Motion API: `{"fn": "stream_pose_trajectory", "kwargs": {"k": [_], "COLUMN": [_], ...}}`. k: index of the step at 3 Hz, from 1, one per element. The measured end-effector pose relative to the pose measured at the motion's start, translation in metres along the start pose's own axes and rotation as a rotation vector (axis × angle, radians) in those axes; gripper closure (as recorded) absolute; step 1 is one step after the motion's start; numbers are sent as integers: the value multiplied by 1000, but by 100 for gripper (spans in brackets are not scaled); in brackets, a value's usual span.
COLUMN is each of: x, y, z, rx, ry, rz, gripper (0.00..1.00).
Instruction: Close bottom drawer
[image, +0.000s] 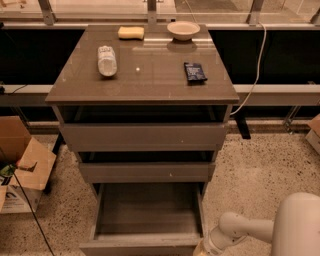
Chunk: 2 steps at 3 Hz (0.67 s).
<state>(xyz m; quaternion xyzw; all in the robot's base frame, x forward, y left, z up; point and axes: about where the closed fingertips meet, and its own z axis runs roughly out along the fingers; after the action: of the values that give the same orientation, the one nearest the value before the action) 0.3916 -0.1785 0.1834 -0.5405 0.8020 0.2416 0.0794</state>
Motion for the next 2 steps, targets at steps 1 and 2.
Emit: {"fn": "stream_pose_trajectory", "kwargs": {"k": [1,2], "x": [0,-15], "y": [-1,-15], "z": [8,19], "rx": [26,74], "ry": [26,15], "rz": [22,9], "gripper": [100,100]}}
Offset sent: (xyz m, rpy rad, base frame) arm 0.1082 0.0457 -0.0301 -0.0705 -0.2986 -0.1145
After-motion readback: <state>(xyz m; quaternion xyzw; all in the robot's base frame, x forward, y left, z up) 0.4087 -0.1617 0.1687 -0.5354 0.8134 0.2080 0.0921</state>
